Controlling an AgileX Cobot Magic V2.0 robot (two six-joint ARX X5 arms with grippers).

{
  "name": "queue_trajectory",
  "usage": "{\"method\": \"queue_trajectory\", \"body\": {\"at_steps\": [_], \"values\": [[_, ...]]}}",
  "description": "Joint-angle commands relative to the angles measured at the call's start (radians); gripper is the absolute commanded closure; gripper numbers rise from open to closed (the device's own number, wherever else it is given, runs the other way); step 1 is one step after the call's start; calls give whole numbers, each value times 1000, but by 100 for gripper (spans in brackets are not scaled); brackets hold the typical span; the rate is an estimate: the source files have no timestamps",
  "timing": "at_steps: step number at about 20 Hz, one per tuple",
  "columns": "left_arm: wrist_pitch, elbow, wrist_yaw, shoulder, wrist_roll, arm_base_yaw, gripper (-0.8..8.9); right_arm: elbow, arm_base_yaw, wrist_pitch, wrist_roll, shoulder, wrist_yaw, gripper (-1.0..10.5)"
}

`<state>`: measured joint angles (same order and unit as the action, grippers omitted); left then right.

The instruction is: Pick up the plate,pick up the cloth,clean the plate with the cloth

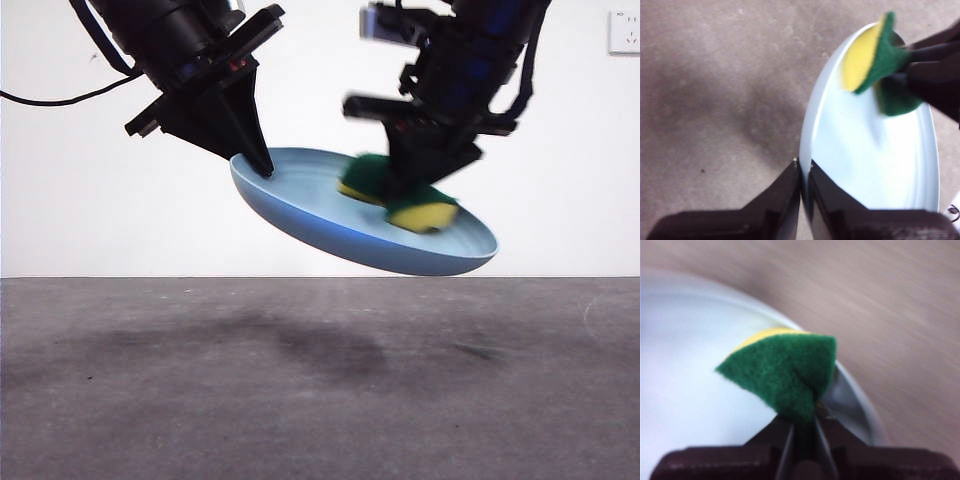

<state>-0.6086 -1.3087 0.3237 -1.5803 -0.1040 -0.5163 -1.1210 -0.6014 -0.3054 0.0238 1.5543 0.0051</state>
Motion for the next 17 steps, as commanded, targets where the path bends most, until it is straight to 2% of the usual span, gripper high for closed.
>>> {"method": "queue_trajectory", "body": {"at_steps": [1, 4, 6, 8, 10, 13, 14, 15, 17], "values": [[58, -2, 99, 1, 10, -19, 822, 7, -28, 33, -62, 9, -116, 962], [119, -2, 90, 1, -35, -17, 822, 7, -92, -17, -68, 9, -141, 962], [151, -2, 88, 1, -55, -9, 822, 7, -129, -109, -66, 9, -137, 963], [148, -2, 88, 1, -54, 0, 822, 7, -138, -235, -35, 9, -122, 963], [130, -2, 91, 1, -54, 14, 822, 7, -137, -348, -13, 9, 5, 962], [71, -2, 100, 1, -42, 29, 822, 7, -113, -396, 5, 9, 344, 963], [49, -2, 101, 1, -26, 29, 822, 7, -103, -375, 5, 9, 420, 962], [29, -2, 101, 1, -20, 29, 822, 7, -93, -325, 5, 9, 475, 962], [-3, -2, 107, 1, 4, 25, 822, 7, -71, -180, 3, 9, 460, 962]]}}
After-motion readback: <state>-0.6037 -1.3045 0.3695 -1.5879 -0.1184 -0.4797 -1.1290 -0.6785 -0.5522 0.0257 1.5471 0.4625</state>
